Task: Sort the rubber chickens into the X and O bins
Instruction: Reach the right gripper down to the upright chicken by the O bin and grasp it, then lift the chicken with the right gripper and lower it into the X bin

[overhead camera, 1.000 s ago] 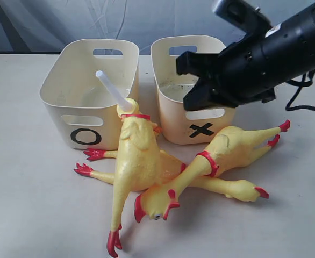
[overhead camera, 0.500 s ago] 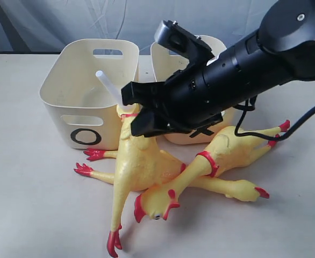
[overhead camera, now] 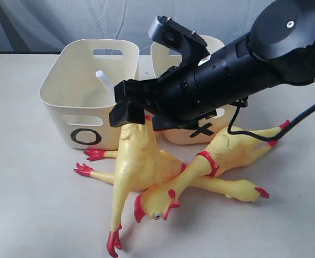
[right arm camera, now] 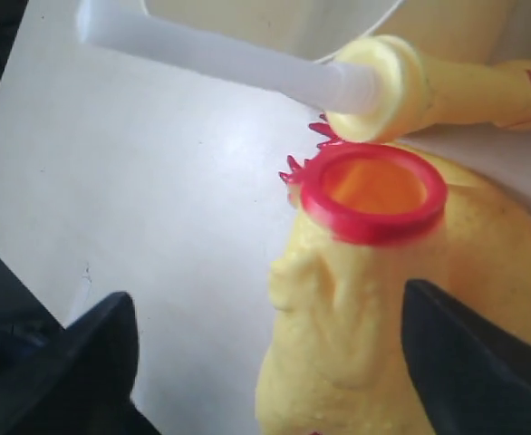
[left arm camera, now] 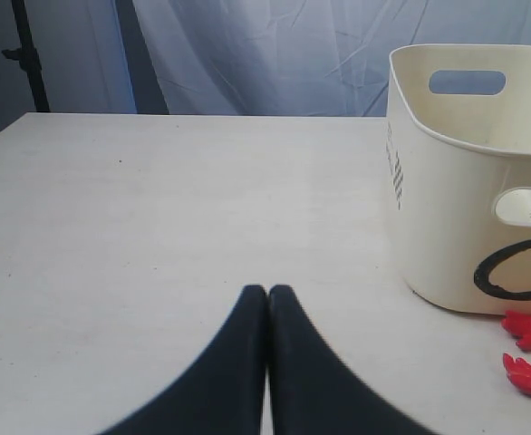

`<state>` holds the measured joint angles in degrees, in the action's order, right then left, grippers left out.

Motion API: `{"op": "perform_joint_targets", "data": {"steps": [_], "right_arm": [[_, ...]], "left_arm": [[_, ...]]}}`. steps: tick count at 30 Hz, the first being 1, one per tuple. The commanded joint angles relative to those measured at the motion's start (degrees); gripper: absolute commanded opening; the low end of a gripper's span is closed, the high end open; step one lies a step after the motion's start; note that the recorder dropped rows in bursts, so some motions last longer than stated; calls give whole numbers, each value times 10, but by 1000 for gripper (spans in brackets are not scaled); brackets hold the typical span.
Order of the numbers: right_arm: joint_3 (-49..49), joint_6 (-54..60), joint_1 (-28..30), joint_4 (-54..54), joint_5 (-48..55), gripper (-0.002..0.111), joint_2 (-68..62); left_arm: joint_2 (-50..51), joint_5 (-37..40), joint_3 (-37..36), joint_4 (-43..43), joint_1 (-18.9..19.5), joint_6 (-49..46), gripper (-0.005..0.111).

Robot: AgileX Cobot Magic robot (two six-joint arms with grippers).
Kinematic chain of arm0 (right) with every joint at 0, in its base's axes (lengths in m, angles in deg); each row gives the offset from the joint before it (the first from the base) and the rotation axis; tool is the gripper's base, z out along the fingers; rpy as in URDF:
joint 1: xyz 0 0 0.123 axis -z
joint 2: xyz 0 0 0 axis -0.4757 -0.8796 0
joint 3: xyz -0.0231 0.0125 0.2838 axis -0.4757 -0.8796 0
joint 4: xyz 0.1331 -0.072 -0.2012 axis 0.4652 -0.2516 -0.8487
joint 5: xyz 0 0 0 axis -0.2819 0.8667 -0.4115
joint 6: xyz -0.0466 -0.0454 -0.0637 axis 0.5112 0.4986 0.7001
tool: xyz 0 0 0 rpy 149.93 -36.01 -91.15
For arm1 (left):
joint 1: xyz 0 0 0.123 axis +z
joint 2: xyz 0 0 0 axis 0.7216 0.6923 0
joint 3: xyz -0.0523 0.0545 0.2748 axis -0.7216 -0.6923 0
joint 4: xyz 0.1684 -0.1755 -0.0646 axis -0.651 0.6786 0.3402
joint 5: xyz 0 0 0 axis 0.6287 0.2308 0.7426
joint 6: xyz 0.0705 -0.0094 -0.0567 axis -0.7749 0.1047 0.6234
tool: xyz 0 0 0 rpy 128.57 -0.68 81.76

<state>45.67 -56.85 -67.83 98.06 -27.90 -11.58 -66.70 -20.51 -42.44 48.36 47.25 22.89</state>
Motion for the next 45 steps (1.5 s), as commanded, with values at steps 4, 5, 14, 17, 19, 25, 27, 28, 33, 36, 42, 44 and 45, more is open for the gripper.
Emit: {"op": "perform_joint_targets", "data": {"steps": [4,5,14,17,19,25,27,28,33,36,42,44,45], "right_arm": [[2,0,-1,-3,-11,75,-44],[2,0,-1,-3,-14,75,-47],[2,0,-1,-5,-41,75,-80],[2,0,-1,-5,-31,75,-90],[2,0,-1,-5,-29,75,-92],[2,2,-6,-5,-36,58,-93],[2,2,-7,-5,-36,53,-93],[2,2,-7,-5,-35,50,-93],[2,2,-7,11,-12,38,-93],[2,4,-7,23,8,30,-86],[2,5,-7,25,16,29,-32],[2,5,-6,25,8,29,-4],[2,5,-6,24,0,29,12]], "left_arm": [[-1,-8,5,-1,0,1,0],[-1,-8,5,-1,0,1,0],[-1,-8,5,-1,0,1,0],[-1,-8,5,-1,0,1,0],[-1,-8,5,-1,0,1,0],[-1,-8,5,-1,0,1,0],[-1,-8,5,-1,0,1,0],[-1,-8,5,-1,0,1,0],[-1,-8,5,-1,0,1,0],[-1,-8,5,-1,0,1,0],[-1,-9,5,-1,0,1,0],[-1,-9,5,-1,0,1,0],[-1,-9,5,-1,0,1,0]]}}
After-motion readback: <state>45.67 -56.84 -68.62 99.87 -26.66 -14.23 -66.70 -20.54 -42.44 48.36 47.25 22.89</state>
